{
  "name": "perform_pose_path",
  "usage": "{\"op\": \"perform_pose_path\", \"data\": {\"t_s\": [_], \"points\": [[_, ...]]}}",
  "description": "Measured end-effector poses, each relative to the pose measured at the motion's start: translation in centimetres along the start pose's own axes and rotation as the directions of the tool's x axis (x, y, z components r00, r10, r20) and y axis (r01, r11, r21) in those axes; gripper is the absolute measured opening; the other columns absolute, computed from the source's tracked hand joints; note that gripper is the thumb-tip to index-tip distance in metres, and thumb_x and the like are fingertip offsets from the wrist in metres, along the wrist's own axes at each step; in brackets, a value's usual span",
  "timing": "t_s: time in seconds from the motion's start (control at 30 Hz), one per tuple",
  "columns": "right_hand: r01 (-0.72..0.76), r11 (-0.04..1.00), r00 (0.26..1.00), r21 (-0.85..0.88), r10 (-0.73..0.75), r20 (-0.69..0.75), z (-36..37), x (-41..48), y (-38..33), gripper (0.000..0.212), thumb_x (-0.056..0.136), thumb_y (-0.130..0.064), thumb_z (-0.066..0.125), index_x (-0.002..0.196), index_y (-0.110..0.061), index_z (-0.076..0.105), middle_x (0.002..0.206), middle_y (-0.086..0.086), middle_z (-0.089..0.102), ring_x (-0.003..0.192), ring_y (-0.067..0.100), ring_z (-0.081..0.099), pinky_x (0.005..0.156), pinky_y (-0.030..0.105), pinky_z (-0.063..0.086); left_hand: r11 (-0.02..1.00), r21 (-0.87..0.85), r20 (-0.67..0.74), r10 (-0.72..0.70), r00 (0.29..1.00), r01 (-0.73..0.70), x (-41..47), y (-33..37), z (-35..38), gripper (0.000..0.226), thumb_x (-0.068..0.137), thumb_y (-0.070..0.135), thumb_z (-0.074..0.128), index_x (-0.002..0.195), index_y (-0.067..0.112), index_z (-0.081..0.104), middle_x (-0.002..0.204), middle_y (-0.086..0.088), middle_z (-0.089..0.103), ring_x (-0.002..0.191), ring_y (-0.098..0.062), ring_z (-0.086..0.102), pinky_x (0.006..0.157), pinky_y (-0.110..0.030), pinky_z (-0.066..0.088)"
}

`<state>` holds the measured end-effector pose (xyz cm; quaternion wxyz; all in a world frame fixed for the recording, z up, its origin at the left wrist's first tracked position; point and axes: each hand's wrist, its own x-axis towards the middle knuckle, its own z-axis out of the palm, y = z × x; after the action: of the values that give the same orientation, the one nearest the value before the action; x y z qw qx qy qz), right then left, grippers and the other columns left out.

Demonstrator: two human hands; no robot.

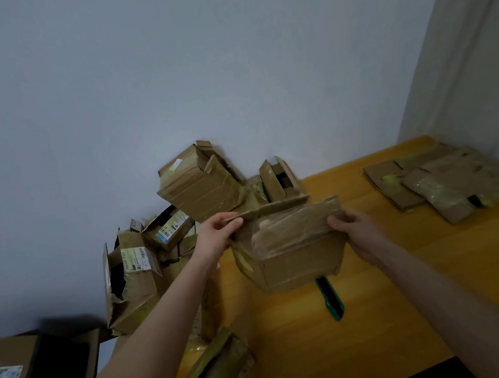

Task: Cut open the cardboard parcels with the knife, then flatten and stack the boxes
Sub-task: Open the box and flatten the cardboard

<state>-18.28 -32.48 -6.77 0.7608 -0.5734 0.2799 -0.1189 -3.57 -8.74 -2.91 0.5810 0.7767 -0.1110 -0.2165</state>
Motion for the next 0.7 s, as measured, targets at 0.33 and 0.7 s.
{"op": "perform_pose_path", "data": {"t_s": [0.33,0.7], "points": [[-0.106,0.933,0.953,-0.344,0.194,0.233,-1.2,-1.3,0.6,0.074,0.078,-0.071,0.046,0.108,-0.007,0.070,0.134,-0.005,0.052,0.128,0.014,0.042,0.112,0.041,0.024,0.993,-0.114,-0.244,-0.052,0.968,0.024,0.9,0.0,1.7,0.012,0.096,0.021,0.058,0.088,0.016,0.065,0.092,-0.004,0.061,0.095,-0.026,0.056,0.085,-0.040,0.049],[-0.094,0.631,0.992,-0.770,0.124,-0.020,2.4,1.2,-1.2,0.092,0.070,-0.070,0.067,0.138,-0.012,0.046,0.134,0.007,0.055,0.113,0.025,0.056,0.086,0.039,0.052,0.951,0.132,-0.044,0.286,0.957,-0.278,0.1,2.5,3.8,0.011,0.093,0.020,0.061,0.083,0.021,0.066,0.087,0.002,0.064,0.088,-0.019,0.058,0.078,-0.039,0.050]]}}
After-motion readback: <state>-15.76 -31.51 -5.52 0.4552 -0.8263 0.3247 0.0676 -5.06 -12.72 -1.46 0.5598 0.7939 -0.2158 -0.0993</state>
